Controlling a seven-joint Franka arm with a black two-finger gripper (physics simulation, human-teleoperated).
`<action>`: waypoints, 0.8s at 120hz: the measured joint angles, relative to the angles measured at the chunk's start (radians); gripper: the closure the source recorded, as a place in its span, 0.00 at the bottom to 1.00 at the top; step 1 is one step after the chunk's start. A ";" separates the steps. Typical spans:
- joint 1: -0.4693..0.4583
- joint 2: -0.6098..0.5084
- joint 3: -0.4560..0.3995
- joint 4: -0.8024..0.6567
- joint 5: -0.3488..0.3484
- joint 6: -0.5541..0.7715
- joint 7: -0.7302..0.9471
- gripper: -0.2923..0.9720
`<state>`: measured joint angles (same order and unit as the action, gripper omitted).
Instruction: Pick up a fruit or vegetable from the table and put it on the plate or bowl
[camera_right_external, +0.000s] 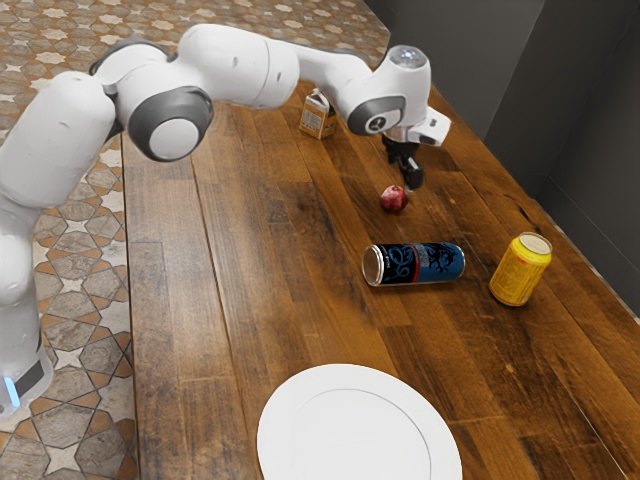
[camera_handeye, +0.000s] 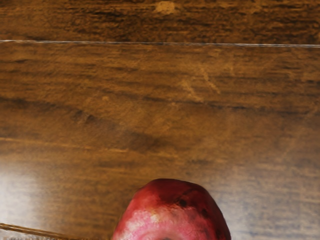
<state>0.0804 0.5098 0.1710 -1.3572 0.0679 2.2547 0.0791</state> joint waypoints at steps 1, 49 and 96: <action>0.000 0.000 0.004 -0.002 -0.001 0.004 0.000 0.25; 0.011 0.049 0.041 -0.012 -0.083 0.114 0.011 0.25; 0.026 0.100 0.018 -0.003 -0.191 0.215 0.045 0.25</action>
<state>0.1060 0.6097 0.1887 -1.3603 -0.1231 2.4698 0.1237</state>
